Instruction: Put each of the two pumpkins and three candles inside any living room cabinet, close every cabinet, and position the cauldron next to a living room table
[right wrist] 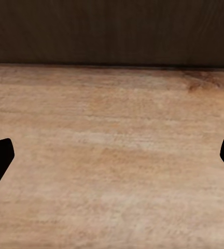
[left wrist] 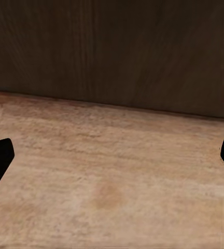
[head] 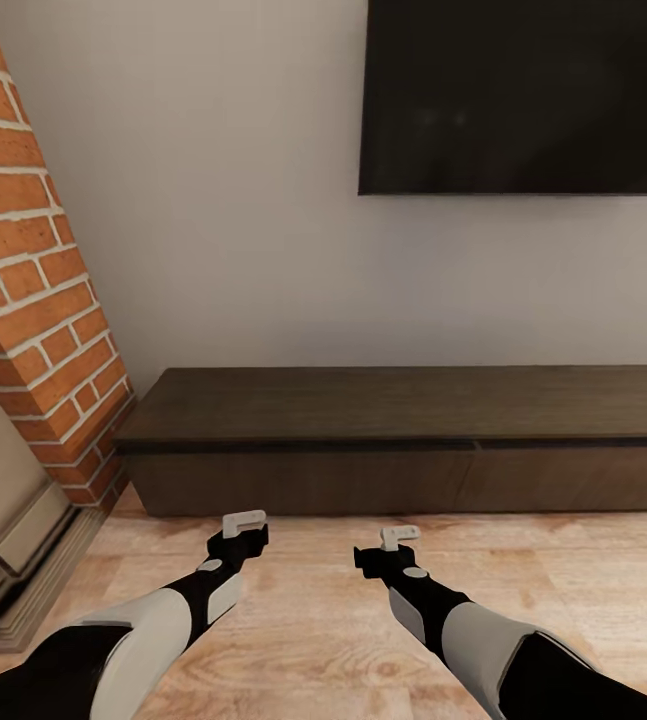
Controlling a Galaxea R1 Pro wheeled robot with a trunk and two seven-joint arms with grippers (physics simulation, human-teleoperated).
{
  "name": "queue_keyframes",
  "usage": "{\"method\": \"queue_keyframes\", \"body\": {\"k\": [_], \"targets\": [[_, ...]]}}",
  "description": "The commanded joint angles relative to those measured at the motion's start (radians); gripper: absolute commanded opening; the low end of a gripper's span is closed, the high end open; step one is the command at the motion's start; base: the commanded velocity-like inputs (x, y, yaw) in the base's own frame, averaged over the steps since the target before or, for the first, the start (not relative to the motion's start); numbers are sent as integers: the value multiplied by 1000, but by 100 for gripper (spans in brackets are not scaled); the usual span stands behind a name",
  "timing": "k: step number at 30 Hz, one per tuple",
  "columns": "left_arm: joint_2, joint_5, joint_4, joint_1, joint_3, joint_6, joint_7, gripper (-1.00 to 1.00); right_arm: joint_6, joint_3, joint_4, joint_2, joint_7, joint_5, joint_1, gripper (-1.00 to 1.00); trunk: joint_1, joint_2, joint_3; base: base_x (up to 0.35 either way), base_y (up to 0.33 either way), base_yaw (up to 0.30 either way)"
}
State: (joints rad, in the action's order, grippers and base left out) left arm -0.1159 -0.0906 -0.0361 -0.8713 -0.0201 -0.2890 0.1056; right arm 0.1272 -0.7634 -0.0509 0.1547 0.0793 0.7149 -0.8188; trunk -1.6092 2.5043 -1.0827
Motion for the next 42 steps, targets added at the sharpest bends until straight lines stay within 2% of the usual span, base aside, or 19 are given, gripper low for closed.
{"method": "queue_keyframes", "body": {"k": [1, 10, 29, 42], "targets": [[-2, -9, -4, -2, -1, -7, -1, 100, 2, -9, 0, 0, 4, 8, 0, 100, 0, 0, 1, -14, 0, 0], [-7, -8, -4, 21, -2, -7, -2, 100, 2, -9, 0, 0, 2, 8, 0, 100, 0, 0, 4, -2, 0, 0], [-7, -8, -4, 23, -2, -7, -3, 100, 3, -9, 0, 0, 2, 8, 6, 100, 0, 0, 34, 0, 0, 0], [-8, -8, -4, 24, -2, -7, -3, 100, 3, -9, -1, 0, 4, 8, 6, 100, 0, 0, 37, 91, -248, 0]]}}
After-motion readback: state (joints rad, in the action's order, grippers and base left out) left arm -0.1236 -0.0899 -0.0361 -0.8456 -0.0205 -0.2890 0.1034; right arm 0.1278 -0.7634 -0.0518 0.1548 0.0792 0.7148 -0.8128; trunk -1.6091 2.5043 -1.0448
